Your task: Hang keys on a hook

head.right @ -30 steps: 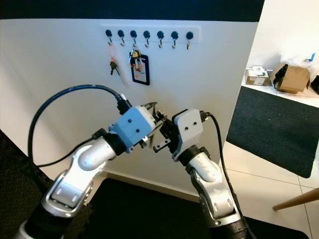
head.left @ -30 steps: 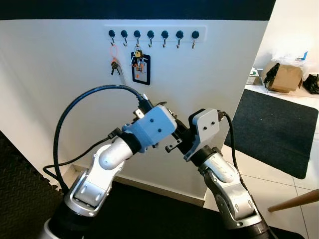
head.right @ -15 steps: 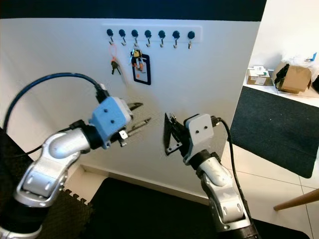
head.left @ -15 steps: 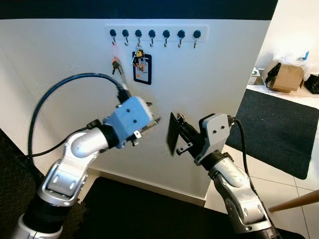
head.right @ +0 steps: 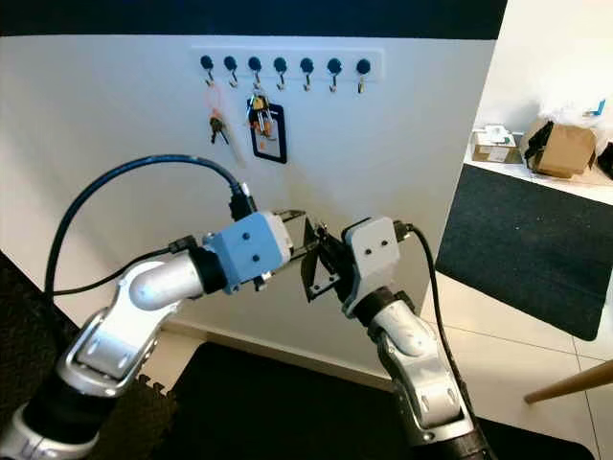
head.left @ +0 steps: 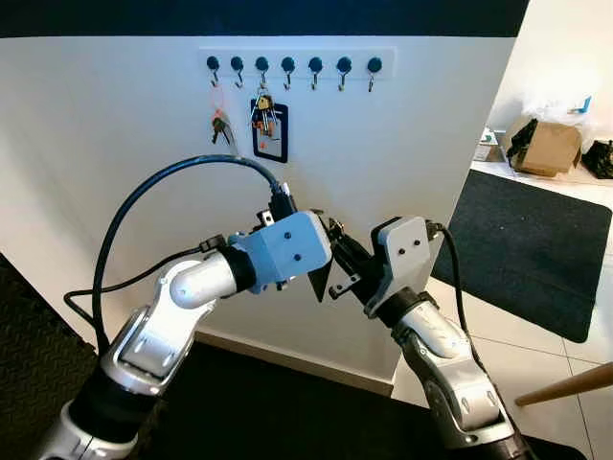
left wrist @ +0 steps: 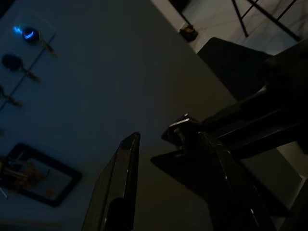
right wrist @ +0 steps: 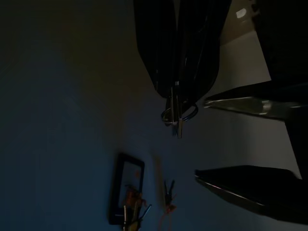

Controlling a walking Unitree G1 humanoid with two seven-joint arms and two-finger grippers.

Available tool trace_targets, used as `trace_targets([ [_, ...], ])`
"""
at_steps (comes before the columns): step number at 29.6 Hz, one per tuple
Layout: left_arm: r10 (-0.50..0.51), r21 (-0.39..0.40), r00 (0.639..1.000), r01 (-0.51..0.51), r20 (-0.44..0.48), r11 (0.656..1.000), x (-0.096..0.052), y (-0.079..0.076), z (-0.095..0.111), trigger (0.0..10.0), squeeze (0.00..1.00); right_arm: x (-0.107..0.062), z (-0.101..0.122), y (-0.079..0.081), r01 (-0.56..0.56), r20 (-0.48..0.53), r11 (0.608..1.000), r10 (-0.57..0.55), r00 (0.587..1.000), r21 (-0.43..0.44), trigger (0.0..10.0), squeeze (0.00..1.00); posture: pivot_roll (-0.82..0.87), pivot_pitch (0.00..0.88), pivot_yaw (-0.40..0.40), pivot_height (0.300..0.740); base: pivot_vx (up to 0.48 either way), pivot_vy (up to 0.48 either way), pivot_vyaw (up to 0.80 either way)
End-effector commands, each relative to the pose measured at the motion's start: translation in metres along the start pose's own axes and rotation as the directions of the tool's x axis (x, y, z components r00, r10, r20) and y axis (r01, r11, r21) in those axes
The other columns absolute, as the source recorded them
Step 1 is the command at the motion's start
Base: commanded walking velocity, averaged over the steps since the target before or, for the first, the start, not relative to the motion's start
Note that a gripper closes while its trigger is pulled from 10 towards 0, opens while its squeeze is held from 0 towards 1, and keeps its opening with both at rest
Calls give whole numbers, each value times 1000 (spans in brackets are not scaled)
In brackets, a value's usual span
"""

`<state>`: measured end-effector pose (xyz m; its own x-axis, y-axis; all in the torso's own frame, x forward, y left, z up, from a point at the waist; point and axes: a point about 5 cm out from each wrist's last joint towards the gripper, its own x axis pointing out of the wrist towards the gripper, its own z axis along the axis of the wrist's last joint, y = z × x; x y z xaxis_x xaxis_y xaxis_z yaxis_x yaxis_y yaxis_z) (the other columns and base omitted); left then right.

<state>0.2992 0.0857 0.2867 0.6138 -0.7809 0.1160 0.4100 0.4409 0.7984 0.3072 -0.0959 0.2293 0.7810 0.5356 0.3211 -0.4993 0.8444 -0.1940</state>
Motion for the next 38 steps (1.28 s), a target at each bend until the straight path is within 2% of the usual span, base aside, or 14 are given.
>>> trace_targets([
  [1, -2, 1, 1000, 2, 9, 1000, 3, -3, 0, 10000, 0, -1, 2, 8, -30, 1, 1000, 30, 1000, -4, 10000, 0, 64, 200, 101, 740, 0, 0, 0],
  [6, -3, -4, 1000, 3, -2, 1000, 4, -4, -3, 10000, 0, -2, 0, 10, -37, -9, 999, 37, 999, -2, 10000, 0, 63, 204, 106, 740, 0, 0, 0],
  [13, -4, -4, 1000, 4, -24, 1000, 4, -7, -10, 9059, 0, -2, 2, 12, -41, -3, 999, 42, 999, 3, 10000, 0, 62, 205, 106, 740, 0, 0, 0],
  [15, -1, -6, 1000, 1, -27, 1000, 4, -6, -11, 7961, 0, -2, 2, 12, -41, -3, 999, 41, 999, 4, 10000, 0, 63, 203, 106, 740, 0, 0, 0],
  [16, 1, -7, 1000, -1, -28, 1000, 3, -6, -12, 5294, 0, -2, 2, 12, -40, -4, 999, 40, 999, 4, 10000, 0, 63, 203, 106, 740, 0, 0, 0],
  [17, 2, -9, 1000, -2, -30, 1000, 3, -6, -12, 4235, 0, -2, 1, 12, -38, -5, 999, 38, 999, 4, 10000, 0, 64, 203, 105, 740, 0, 0, 0],
  [19, 2, -9, 1000, -2, -30, 1000, 3, -6, -12, 4235, 0, -2, 1, 12, -38, -5, 999, 38, 999, 4, 10000, 0, 64, 203, 105, 740, 0, 0, 0],
  [20, 3, -10, 999, -4, -33, 1000, 2, -5, -13, 784, 0, -2, 1, 11, -37, -6, 999, 37, 999, 4, 10000, 0, 64, 202, 104, 740, 0, 0, 0],
  [21, 4, -12, 999, -5, -37, 1000, 2, -5, -14, 0, 0, -2, 2, 11, -34, -5, 999, 34, 999, 4, 10000, 0, 64, 201, 104, 740, 0, 0, 0],
  [29, 15, -10, 999, -16, -46, 1000, 1, -3, -17, 0, 0, -2, 2, 9, -28, -4, 1000, 29, 1000, 3, 10000, 0, 65, 200, 104, 740, 0, 0, 0],
  [34, 26, -41, 999, -27, -34, 999, 1, -2, -14, 0, 0, -2, 2, 9, -25, -7, 1000, 25, 1000, 4, 10000, 0, 65, 200, 103, 740, 0, 0, 0],
  [35, 28, -52, 999, -30, -32, 998, 1, -2, -14, 9647, 0, -2, 1, 9, -24, -7, 1000, 24, 1000, 4, 10000, 0, 65, 200, 103, 740, 0, 0, 0],
  [37, 35, -65, 999, -37, -32, 997, 1, -1, -14, 9647, 0, -2, 0, 8, -14, -13, 1000, 14, 1000, 0, 10000, 0, 64, 199, 103, 740, 0, 0, 0],
  [38, 52, -85, 998, -54, -31, 995, 1, 0, -13, 10000, 0, -2, -2, 7, -2, -29, 1000, 2, 1000, -6, 10000, 0, 65, 199, 103, 740, 0, 0, 0],
])
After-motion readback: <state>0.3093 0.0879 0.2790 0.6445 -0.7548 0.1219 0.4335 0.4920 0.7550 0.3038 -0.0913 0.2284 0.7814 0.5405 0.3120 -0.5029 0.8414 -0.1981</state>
